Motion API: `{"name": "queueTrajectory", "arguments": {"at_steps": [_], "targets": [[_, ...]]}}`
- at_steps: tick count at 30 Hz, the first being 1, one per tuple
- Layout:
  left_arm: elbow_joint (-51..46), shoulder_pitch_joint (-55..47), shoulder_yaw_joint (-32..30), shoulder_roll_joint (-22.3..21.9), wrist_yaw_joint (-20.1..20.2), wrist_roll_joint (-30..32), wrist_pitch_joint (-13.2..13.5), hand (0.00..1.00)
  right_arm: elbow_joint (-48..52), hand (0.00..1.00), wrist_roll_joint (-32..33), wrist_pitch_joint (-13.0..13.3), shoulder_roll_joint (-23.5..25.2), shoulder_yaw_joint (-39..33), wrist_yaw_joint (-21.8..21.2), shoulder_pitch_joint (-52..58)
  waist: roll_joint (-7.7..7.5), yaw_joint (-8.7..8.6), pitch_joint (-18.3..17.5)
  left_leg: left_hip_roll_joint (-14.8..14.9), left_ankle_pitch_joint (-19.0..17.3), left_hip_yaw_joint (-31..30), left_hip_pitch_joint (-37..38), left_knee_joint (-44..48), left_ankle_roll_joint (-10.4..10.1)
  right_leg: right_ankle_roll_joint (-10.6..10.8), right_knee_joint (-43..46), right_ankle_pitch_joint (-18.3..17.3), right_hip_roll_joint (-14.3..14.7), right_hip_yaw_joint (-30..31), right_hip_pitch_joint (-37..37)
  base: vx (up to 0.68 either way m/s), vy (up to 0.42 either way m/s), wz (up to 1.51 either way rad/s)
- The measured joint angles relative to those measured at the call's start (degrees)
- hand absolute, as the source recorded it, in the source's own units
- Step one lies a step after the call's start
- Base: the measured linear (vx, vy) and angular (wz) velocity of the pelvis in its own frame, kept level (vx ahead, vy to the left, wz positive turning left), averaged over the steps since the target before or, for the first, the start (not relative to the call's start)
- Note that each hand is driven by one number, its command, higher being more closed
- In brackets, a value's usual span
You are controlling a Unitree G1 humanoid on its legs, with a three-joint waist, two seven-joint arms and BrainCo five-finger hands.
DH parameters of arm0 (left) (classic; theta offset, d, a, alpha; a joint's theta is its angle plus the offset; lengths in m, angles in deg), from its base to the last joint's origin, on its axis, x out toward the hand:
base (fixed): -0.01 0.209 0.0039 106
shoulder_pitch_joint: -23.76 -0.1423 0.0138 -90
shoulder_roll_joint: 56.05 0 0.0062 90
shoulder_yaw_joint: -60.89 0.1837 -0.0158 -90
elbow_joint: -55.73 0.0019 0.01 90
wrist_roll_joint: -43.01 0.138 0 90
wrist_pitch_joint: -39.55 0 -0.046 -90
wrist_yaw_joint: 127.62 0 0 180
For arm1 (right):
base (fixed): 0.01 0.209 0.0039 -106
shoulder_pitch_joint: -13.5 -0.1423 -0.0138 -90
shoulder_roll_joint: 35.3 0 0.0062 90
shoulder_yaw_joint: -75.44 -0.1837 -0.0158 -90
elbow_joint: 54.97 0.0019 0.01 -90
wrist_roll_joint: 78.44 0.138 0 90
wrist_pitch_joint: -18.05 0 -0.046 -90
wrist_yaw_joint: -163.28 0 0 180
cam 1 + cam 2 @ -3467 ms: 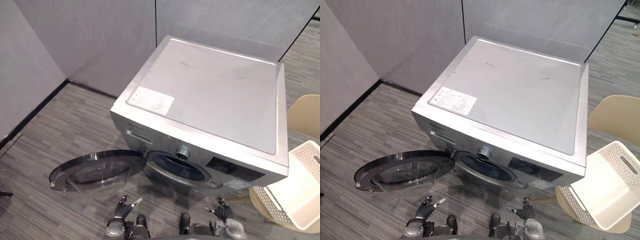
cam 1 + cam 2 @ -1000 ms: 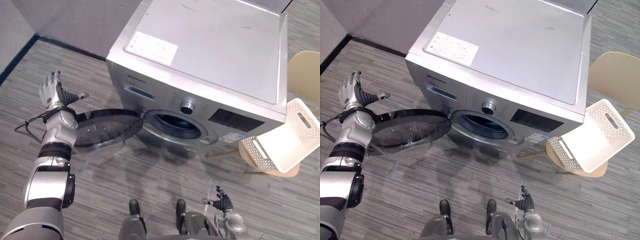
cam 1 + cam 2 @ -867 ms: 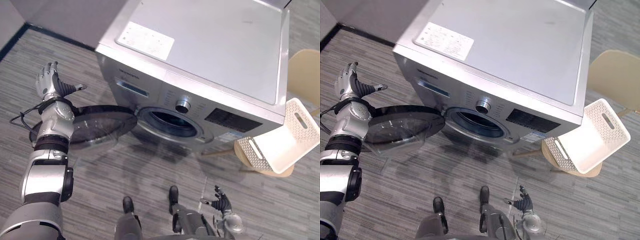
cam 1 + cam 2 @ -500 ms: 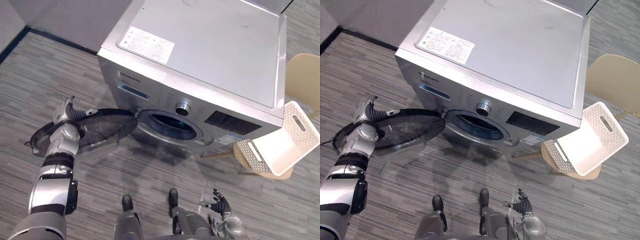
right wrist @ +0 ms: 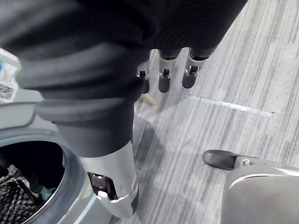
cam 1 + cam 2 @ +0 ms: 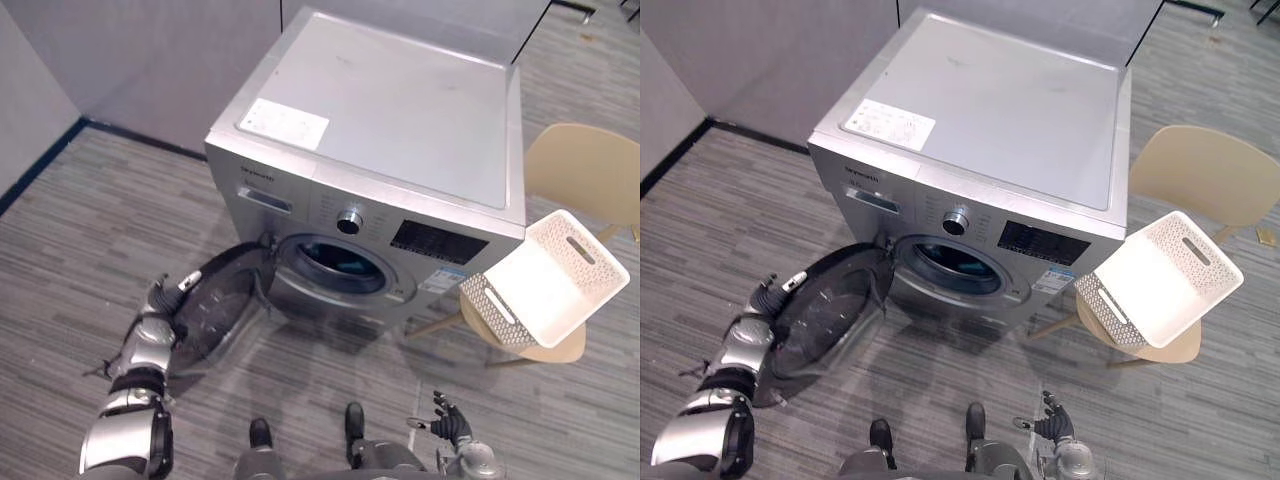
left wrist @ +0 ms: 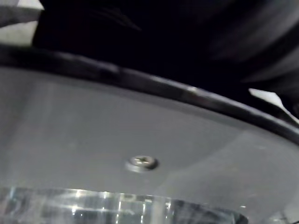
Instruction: Pick up the laundry basket with both hands and put the clothes into the washing machine.
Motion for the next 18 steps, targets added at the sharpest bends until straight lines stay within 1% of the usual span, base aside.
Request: {"name": "queueTrajectory", "arguments": {"at_steps": [2, 3, 4, 5, 7, 8, 9, 10, 11, 13, 14, 15, 16, 17, 18], "targets": [[-0.6, -2.3, -0.6, -4.2, -0.5, -3.2, 1.1, 0.0, -0.1, 0.0, -0.4, -0.1, 0.0, -0.7, 0.1, 0.1, 0.64, 0.13, -0.6, -0.5, 0.9, 0.2, 1.7, -1.9, 0.3, 0.0, -0.1, 0.0, 0.0, 0.1, 0.9, 0.0, 0.0, 0.0], [-0.6, -2.8, -1.0, -5.7, -0.8, -4.4, 1.4, 0.0, -0.1, 0.0, -0.4, -0.3, 0.0, -0.8, 0.1, 0.0, 0.87, 0.13, -0.8, -0.6, 1.1, 0.4, 2.1, -2.3, 0.3, 0.0, -0.1, 0.0, 0.0, 0.3, 0.9, 0.01, 0.005, -0.06], [-1.1, -3.9, -1.3, -8.2, -1.8, -6.6, 1.5, 0.0, -0.1, 0.0, -0.4, -0.6, 0.0, -1.0, 0.2, -0.1, 1.47, 0.26, -1.2, -0.9, 1.5, 0.7, 2.8, -3.4, 0.4, 0.1, -0.2, 0.1, -0.1, 0.6, 1.0, 0.01, 0.011, -0.09], [-1.5, -4.5, -1.3, -9.2, -2.3, -8.0, 1.6, 0.0, -0.1, 0.0, -0.4, -0.8, 0.0, -1.2, 0.2, -0.4, 1.84, 0.26, -1.2, -1.1, 1.6, 0.9, 3.0, -3.7, 0.4, 0.2, -0.3, 0.2, -0.2, 0.8, 1.0, 0.02, 0.023, -0.15], [-3.7, -7.3, 0.7, -13.4, -4.6, -12.0, 2.1, 0.0, -0.1, 0.0, -0.4, -1.0, 0.4, -2.4, 0.7, -1.1, 2.88, 0.26, -1.5, -1.6, 2.0, 1.9, 3.9, -4.9, 0.8, 0.8, -1.5, 0.8, -0.5, 1.8, 1.4, 0.01, 0.03, -0.16], [-4.3, -7.8, 1.9, -14.2, -5.1, -13.3, 2.1, 0.0, -0.2, 0.0, -0.4, -1.0, 0.6, -2.7, 1.1, -1.2, 3.05, 0.28, -1.4, -1.8, 2.0, 2.1, 4.4, -5.1, 0.8, 0.9, -1.9, 1.0, -0.6, 2.0, 1.9, 0.02, 0.029, -0.18], [-4.9, -9.0, 4.7, -15.3, -5.5, -16.1, 2.6, 0.0, -0.5, 0.0, -0.4, -1.2, 0.8, -3.3, 1.4, -1.3, 3.46, 0.3, -1.4, -1.9, 2.0, 2.9, 5.5, -5.3, 0.8, 1.1, -2.4, 1.2, -0.6, 3.0, 2.8, 0.01, 0.041, -0.23], [-5.4, -9.7, 8.3, -16.1, -5.8, -19.5, 3.3, 0.0, -0.6, 0.0, -0.4, -1.3, 0.9, -3.9, 1.8, -1.4, 3.24, 0.25, -1.2, -2.1, 2.0, 3.6, 6.5, -5.4, 0.8, 1.3, -3.1, 1.5, -0.8, 3.5, 3.3, 0.0, 0.041, -0.23], [-5.5, -9.7, 10.6, -16.4, -6.1, -21.1, 3.3, 0.0, -0.6, 0.0, -0.4, -1.4, 1.0, -4.4, 2.2, -1.4, 3.28, 0.23, -1.2, -2.1, 2.0, 3.9, 6.7, -5.4, 0.8, 1.3, -3.3, 1.6, -0.8, 3.8, 3.5, -0.03, 0.04, -0.22], [-7.1, -8.8, 21.9, -16.5, -6.7, -27.8, 3.1, 0.0, -0.4, 0.0, -0.3, -1.9, 1.3, -4.9, 3.4, -1.9, 3.28, -0.2, -1.2, -2.2, 1.8, 6.4, 7.3, -5.3, 0.9, 1.7, -3.6, 2.4, -0.9, 5.6, 3.2, -0.05, 0.028, -0.34], [-7.3, -8.2, 24.5, -16.6, -8.0, -30.4, 2.4, 0.0, 0.0, 0.0, -0.3, -1.9, 1.3, -4.9, 3.7, -2.1, 3.31, -0.44, -1.2, -2.3, 1.8, 7.1, 7.3, -5.3, 0.9, 1.7, -3.5, 2.6, -0.9, 6.5, 2.8, -0.07, 0.029, -0.57], [-7.2, -6.9, 27.6, -16.9, -10.9, -33.9, 1.3, 0.0, 1.0, 0.0, -0.3, -1.9, 1.3, -4.9, 4.1, -2.1, 3.44, -1.31, -1.1, -2.4, 1.5, 8.8, 7.2, -5.3, 0.7, 1.9, -3.2, 3.0, -0.9, 8.0, 1.6, -0.08, 0.032, -0.71], [-7.0, -5.5, 30.5, -17.0, -12.4, -38.8, 1.2, 0.0, 1.9, 0.0, 0.0, -2.1, 1.1, -4.9, 4.7, -2.0, 3.44, -2.12, -1.0, -2.6, 1.1, 10.4, 7.2, -5.3, 0.8, 2.1, -2.5, 3.1, -0.8, 9.8, 0.3, -0.09, 0.03, -0.7], [-6.9, -4.6, 32.5, -17.0, -13.1, -40.5, 1.1, 0.0, 2.7, 0.0, 0.2, -2.2, 0.9, -4.9, 5.0, -2.2, 3.7, -2.85, -0.9, -2.5, 0.6, 11.4, 7.3, -5.0, 0.8, 2.4, -2.3, 3.1, -0.8, 10.6, -0.1, -0.08, 0.025, -0.62], [-6.9, -3.3, 36.4, -17.1, -13.9, -43.1, 0.5, 0.0, 3.7, 0.0, 0.5, -2.3, 0.4, -5.2, 5.2, -2.3, 3.72, -3.82, -0.4, -2.5, 0.0, 12.6, 7.4, -4.4, 0.9, 3.0, -1.8, 2.9, -0.9, 11.6, -0.7, -0.07, 0.022, -0.73]]}}
